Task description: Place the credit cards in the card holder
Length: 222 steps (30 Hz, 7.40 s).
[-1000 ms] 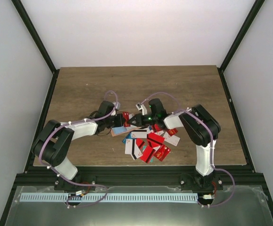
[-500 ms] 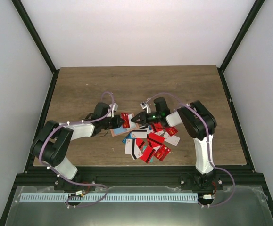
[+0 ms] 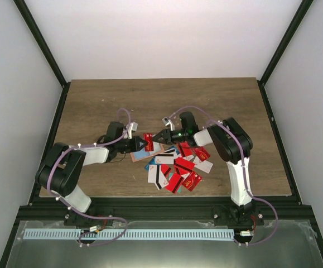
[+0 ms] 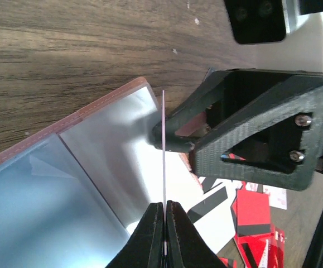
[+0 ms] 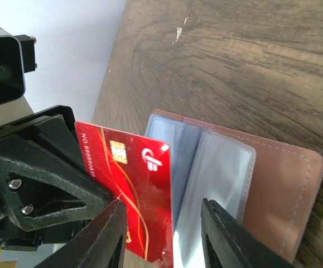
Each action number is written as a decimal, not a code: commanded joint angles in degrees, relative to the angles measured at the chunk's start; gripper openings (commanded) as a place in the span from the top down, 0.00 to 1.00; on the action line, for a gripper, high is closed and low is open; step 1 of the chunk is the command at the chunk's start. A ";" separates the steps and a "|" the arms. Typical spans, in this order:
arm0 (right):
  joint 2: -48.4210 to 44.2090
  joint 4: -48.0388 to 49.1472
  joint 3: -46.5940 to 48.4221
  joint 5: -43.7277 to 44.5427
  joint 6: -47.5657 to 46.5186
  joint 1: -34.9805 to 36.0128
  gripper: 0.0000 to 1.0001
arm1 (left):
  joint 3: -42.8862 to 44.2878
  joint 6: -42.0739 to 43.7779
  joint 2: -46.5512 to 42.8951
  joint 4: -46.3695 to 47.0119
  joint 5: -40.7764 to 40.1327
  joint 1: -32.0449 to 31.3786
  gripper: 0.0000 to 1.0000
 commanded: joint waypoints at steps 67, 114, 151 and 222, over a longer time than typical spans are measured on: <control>1.75 -2.96 2.83 2.75 4.47 0.32 0.99 | -6.07 1.57 -6.40 -14.43 -20.41 1.82 0.90; 3.78 -21.60 9.12 -1.10 2.71 4.35 0.99 | -6.69 1.03 -5.64 -13.27 -20.69 1.64 0.92; 9.42 -18.88 14.37 -0.06 9.80 11.20 0.99 | -8.48 0.46 -4.71 -10.73 -19.27 1.30 0.92; 1.85 -44.14 22.34 22.28 -14.71 13.32 0.99 | -2.45 -1.07 -13.21 -21.81 -20.35 -0.45 0.91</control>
